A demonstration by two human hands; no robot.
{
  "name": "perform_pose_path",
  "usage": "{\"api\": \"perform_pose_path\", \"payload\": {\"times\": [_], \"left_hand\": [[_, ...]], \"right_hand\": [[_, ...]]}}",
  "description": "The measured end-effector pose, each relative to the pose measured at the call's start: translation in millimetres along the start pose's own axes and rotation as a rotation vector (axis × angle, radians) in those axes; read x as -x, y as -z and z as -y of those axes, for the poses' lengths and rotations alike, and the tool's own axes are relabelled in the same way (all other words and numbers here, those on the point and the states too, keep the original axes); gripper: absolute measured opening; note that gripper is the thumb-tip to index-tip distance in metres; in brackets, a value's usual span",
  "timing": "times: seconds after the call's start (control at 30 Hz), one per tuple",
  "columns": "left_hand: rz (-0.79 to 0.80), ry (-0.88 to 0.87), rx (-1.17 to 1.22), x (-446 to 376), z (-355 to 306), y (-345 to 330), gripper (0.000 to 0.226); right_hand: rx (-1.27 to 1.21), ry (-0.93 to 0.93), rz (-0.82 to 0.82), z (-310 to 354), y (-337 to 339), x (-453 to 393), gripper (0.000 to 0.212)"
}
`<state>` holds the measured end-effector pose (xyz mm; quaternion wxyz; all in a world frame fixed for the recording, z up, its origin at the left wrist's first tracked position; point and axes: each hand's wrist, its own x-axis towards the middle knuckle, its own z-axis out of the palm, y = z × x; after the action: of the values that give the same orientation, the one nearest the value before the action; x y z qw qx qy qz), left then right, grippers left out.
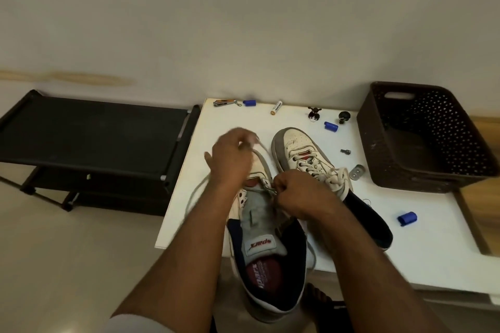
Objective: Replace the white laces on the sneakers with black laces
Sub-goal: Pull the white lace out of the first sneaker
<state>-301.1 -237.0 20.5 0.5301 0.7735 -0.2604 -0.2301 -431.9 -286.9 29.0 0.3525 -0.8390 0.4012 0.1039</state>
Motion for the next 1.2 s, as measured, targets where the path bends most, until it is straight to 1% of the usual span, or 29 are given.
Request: {"api": "perform_pose_path", "payload": {"times": [0.03, 0.07, 0.1, 0.13, 0.17, 0.2, 0.23, 0.27, 0.3, 0.33, 0.37, 0.4, 0.43, 0.47, 0.5, 0.53, 0.6, 0.67, 0.73, 0.83, 0.9, 0.97, 1.0, 1.07, 1.1, 1.13, 1.17, 1.2], "left_hand": [[-0.203, 0.089, 0.35, -3.9, -4.6, 9.5, 0.03], [-0.422, 0.173, 0.584, -10.7, -7.4, 22.2, 0.026], [-0.602, 0.253, 0.656, -18.8, -6.3, 36.2, 0.025], [-0.711, 0.34, 0.619, -25.4, -0.4, 48.8, 0.036], [-0.75, 0.457, 0.513, -30.4, 6.3, 59.7, 0.057], [-0.739, 0.571, 0.368, -32.4, 10.0, 67.1, 0.078], [-0.715, 0.609, 0.244, -31.5, 9.1, 71.2, 0.092], [-0.683, 0.534, 0.147, -29.1, 9.4, 71.8, 0.096], [-0.598, 0.352, 0.083, -26.8, 9.8, 69.3, 0.089], [-0.463, 0.129, 0.02, -24.2, 9.7, 66.0, 0.071], [-0.277, -0.024, -0.048, -19.1, 8.6, 61.1, 0.048], [-0.074, -0.07, -0.126, -11.9, 7.0, 55.2, 0.028], [0.093, -0.054, -0.208, -5.3, 6.5, 49.4, 0.017], [0.215, -0.002, -0.305, -1.7, 10.4, 43.0, 0.014], [0.281, 0.048, -0.432, 0.1, 14.0, 37.1, 0.018], [0.298, 0.074, -0.569, 0.9, 17.1, 32.3, 0.022], [0.279, 0.084, -0.739, 2.5, 18.1, 25.6, 0.027], [0.286, 0.088, -0.781, 0.8, 19.1, 21.7, 0.028], [0.326, 0.12, -0.796, -1.2, 21.1, 21.0, 0.028], [0.385, 0.146, -0.853, -4.7, 24.0, 22.7, 0.029], [0.362, 0.155, -0.857, -6.9, 21.1, 28.1, 0.028], [0.241, 0.187, -0.792, -11.5, 17.2, 44.1, 0.024], [0.13, 0.197, -0.749, -15.1, 15.5, 56.2, 0.022], [-0.177, 0.179, -0.653, -17.2, 15.6, 81.7, 0.018], [-0.308, 0.139, -0.61, -15.9, 17.7, 89.0, 0.017], [-0.375, 0.087, -0.596, -14.5, 18.9, 91.6, 0.015], [-0.351, 0.055, -0.596, -13.8, 19.9, 89.2, 0.012], [-0.255, 0.061, -0.596, -12.4, 19.5, 82.6, 0.015]], "right_hand": [[-0.014, -0.006, 0.004, -1.0, 0.0, 0.8, 0.031], [-0.039, -0.015, 0.003, -2.1, 0.0, 1.1, 0.032], [-0.066, -0.029, -0.001, -3.3, -0.2, 0.8, 0.033], [-0.087, -0.047, -0.006, -3.8, -0.5, 0.3, 0.033], [-0.096, -0.062, -0.017, -3.7, -1.2, -0.2, 0.032], [-0.098, -0.073, -0.039, -2.8, -1.6, -0.9, 0.031], [-0.094, -0.077, -0.068, -1.4, -1.7, -1.9, 0.03], [-0.083, -0.078, -0.096, 0.2, -1.5, -2.5, 0.029], [-0.074, -0.08, -0.12, 2.0, -0.8, -2.8, 0.028], [-0.076, -0.086, -0.139, 3.4, -0.3, -3.2, 0.027], [-0.086, -0.095, -0.152, 3.7, 0.1, -3.4, 0.027], [-0.098, -0.101, -0.159, 3.4, 0.4, -3.4, 0.027], [-0.103, -0.102, -0.163, 3.2, 0.6, -3.4, 0.026], [-0.101, -0.103, -0.167, 2.8, 1.2, -3.3, 0.024], [-0.101, -0.104, -0.17, 2.3, 1.5, -3.3, 0.022], [-0.106, -0.105, -0.173, 1.7, 1.6, -3.5, 0.019], [-0.123, -0.109, -0.178, 0.7, 0.8, -3.9, 0.013], [-0.15, -0.116, -0.183, -1.1, -0.6, -4.9, 0.007], [-0.184, -0.128, -0.191, -3.9, -1.5, -5.7, 0.005], [-0.179, -0.126, -0.197, -8.3, -1.2, -6.9, 0.009], [-0.16, -0.13, -0.201, -11.8, -0.1, -7.6, 0.016], [-0.132, -0.144, -0.21, -15.9, 2.1, -7.5, 0.026], [-0.12, -0.152, -0.217, -17.3, 4.1, -7.4, 0.029], [-0.1, -0.155, -0.22, -18.6, 6.8, -6.9, 0.029], [-0.09, -0.15, -0.219, -17.4, 7.0, -6.8, 0.027], [-0.084, -0.142, -0.217, -15.2, 6.7, -6.8, 0.025], [-0.083, -0.133, -0.214, -12.4, 5.8, -6.8, 0.023], [-0.088, -0.127, -0.212, -9.7, 4.3, -6.9, 0.022]]}}
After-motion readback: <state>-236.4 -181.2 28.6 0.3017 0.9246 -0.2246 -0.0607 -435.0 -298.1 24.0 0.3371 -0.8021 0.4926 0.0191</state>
